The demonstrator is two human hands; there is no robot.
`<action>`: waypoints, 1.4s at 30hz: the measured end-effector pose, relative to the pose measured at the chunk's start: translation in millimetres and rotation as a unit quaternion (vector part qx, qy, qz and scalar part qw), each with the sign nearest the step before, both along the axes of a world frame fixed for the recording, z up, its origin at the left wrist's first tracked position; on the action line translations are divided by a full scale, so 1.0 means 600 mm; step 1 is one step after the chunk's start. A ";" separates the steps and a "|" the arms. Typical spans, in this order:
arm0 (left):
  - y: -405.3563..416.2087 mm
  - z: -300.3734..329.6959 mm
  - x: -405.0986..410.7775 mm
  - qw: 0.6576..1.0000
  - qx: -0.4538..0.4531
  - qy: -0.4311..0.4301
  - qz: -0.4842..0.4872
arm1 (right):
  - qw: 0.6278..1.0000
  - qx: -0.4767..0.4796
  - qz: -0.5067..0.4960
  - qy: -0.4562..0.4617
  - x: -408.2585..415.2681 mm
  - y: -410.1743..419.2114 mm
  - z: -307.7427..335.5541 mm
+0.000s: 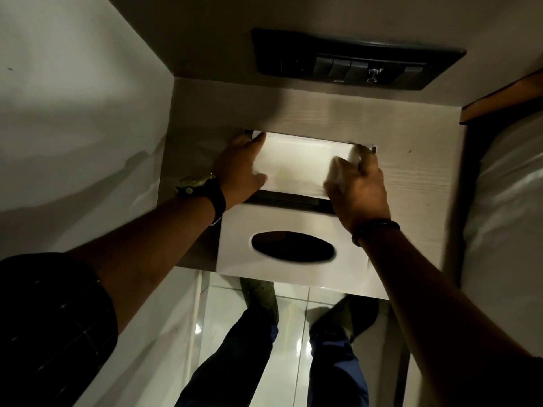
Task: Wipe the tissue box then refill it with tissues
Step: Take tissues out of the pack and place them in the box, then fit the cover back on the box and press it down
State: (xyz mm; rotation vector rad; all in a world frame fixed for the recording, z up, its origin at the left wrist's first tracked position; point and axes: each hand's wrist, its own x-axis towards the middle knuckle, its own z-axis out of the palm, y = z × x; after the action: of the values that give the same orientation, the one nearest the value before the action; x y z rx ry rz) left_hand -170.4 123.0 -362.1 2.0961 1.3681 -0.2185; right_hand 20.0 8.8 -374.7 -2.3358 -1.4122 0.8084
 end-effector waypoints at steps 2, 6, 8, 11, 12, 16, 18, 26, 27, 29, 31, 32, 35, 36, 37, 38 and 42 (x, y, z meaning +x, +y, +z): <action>0.002 -0.003 0.004 1.000 0.003 0.022 -0.019 | 0.997 -0.060 0.043 -0.029 0.003 0.001 -0.004; 0.010 -0.012 0.004 0.991 -0.013 0.101 -0.089 | 0.986 -0.135 0.087 -0.035 0.003 0.001 -0.008; 0.020 -0.016 0.003 0.985 0.003 0.118 -0.124 | 0.986 -0.136 0.088 -0.039 0.002 -0.001 -0.010; 0.034 -0.026 -0.002 0.972 0.037 0.144 -0.184 | 0.985 -0.139 0.095 -0.042 0.002 -0.005 -0.016; 0.036 -0.029 -0.005 0.966 0.044 0.159 -0.198 | 0.983 -0.139 0.105 -0.050 0.000 -0.005 -0.019; 0.037 -0.037 -0.016 0.957 0.043 0.188 -0.218 | 0.979 -0.153 0.122 -0.047 -0.001 -0.002 -0.021; 0.037 -0.030 -0.022 0.970 0.039 0.145 -0.191 | 0.988 -0.120 0.092 -0.009 0.011 -0.005 -0.013; -0.104 0.032 -0.120 0.922 -0.169 -0.036 0.347 | 0.951 0.009 -0.291 0.102 0.005 -0.155 0.049; -0.128 0.041 -0.129 0.899 -0.212 -0.057 0.380 | 0.943 -0.019 -0.305 0.130 -0.009 -0.173 0.051; -0.176 0.051 -0.139 0.878 -0.286 -0.080 0.374 | 0.936 -0.093 -0.282 0.190 -0.040 -0.201 0.050; -0.216 0.049 -0.136 0.883 -0.295 -0.101 0.352 | 0.925 -0.142 -0.261 0.239 -0.062 -0.217 0.041; -0.230 0.050 -0.130 0.883 -0.279 -0.119 0.358 | 0.923 -0.145 -0.261 0.244 -0.067 -0.221 0.038; -0.241 0.065 -0.114 0.879 -0.228 -0.155 0.388 | 0.922 -0.111 -0.277 0.247 -0.068 -0.220 0.049; -0.238 0.074 -0.111 0.880 -0.214 -0.162 0.393 | 0.925 -0.090 -0.274 0.245 -0.064 -0.218 0.059; -0.233 0.084 -0.109 0.880 -0.197 -0.170 0.398 | 0.932 -0.065 -0.269 0.236 -0.059 -0.215 0.071; -0.226 0.094 -0.106 0.881 -0.182 -0.175 0.399 | 0.939 -0.039 -0.261 0.222 -0.054 -0.210 0.084; -0.163 0.120 -0.073 0.897 -0.115 -0.199 0.377 | 0.954 0.041 -0.264 0.135 -0.023 -0.152 0.118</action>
State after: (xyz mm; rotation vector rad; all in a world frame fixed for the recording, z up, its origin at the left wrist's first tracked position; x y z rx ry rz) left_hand -214.1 25.1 -290.3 1.2024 1.6725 0.3395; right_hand 6.0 -82.2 -303.9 -2.2679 -0.6468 0.8403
